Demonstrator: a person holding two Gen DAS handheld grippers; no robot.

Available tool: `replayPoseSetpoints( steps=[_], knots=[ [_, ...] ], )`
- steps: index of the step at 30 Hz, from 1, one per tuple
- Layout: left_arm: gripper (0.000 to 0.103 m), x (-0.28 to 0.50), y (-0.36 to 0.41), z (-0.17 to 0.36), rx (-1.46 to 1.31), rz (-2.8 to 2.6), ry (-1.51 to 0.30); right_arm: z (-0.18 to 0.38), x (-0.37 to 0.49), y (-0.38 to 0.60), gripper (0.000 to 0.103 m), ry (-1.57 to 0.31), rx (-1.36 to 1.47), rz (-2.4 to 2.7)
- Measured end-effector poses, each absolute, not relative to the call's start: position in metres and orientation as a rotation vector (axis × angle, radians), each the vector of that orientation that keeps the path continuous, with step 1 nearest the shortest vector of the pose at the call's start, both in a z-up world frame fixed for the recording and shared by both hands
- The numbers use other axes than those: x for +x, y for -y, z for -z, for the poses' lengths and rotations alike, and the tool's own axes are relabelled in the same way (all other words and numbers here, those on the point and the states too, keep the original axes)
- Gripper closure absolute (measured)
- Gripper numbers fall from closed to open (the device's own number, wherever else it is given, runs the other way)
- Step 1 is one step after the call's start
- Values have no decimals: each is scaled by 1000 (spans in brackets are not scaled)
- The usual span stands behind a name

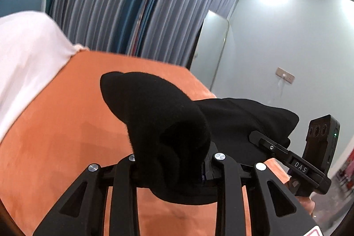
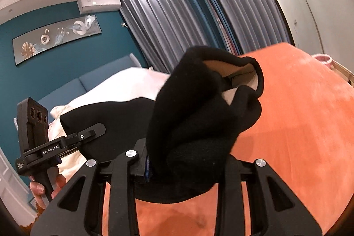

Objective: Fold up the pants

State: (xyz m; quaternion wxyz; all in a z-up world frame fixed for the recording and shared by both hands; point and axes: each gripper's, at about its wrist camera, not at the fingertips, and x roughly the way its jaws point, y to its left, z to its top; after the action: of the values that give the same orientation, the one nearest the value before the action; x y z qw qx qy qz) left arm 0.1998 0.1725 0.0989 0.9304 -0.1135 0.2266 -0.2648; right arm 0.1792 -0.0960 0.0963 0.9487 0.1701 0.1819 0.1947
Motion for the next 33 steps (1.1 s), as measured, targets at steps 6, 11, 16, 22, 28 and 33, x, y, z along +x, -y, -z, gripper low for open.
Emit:
replayPoseSetpoints(
  steps=[6, 11, 16, 22, 28, 33],
  knots=[
    [71, 309, -159, -16, -253, 521, -531, -17, 293, 129, 71, -444, 443, -408],
    [48, 374, -168, 138, -418, 464, -848, 124, 356, 152, 51, -791, 566, -305],
    [24, 358, -207, 116, -470, 358, -723, 99, 326, 190, 13, -668, 617, -168],
    [26, 324, -240, 55, -526, 298, -564, 40, 269, 213, 95, -447, 580, -78],
    [18, 364, -168, 39, -411, 416, -648, 18, 325, 132, 95, -522, 364, -203],
    [17, 365, -146, 106, -245, 340, -667, 101, 347, 152, 103, -654, 515, -186]
  ],
)
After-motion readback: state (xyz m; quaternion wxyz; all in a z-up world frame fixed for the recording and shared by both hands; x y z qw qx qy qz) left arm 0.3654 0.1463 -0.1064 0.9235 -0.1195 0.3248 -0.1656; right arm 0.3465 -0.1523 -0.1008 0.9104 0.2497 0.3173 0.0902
